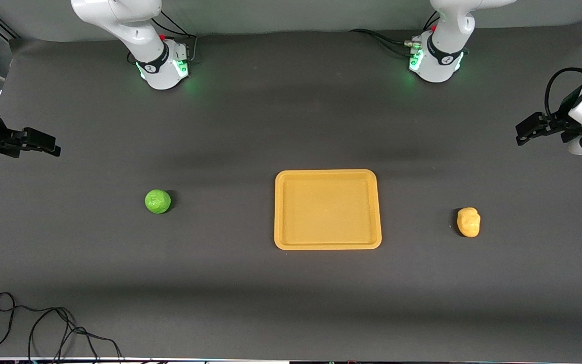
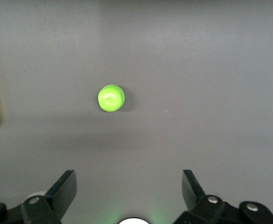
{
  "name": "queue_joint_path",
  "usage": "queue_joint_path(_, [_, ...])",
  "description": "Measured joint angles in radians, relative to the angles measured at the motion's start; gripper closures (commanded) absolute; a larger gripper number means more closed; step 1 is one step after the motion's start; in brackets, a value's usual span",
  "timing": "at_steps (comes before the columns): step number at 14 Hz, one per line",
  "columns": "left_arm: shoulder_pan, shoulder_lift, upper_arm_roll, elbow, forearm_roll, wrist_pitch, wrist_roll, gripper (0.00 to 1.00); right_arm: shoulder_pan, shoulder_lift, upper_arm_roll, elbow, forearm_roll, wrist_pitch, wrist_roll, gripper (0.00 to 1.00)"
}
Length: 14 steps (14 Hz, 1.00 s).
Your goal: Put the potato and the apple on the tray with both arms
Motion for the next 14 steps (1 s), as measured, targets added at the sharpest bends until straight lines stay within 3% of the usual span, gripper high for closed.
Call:
queue_joint_path(4, [-0.001,0.030,-0.004,-0.004,-0.001,-0.017,0.027,0.00,0.000,0.000,0.000,0.001,0.000,0.000,0.011,0.00])
queue_joint_path(7, [-0.002,0.124,-0.006,-0.007,-0.024,-0.048,0.102,0.00,0.000,0.000,0.000,0.002,0.000,0.000,0.013,0.00])
queue_joint_path(10, [-0.002,0.221,-0.006,-0.006,-0.019,0.075,0.123,0.00,0.000,0.001,0.000,0.002,0.000,0.000,0.013,0.00])
queue_joint_path(14, [-0.002,0.385,-0.005,-0.016,-0.002,0.332,0.134,0.00,0.000,0.001,0.000,0.004,0.000,0.000,0.013,0.00])
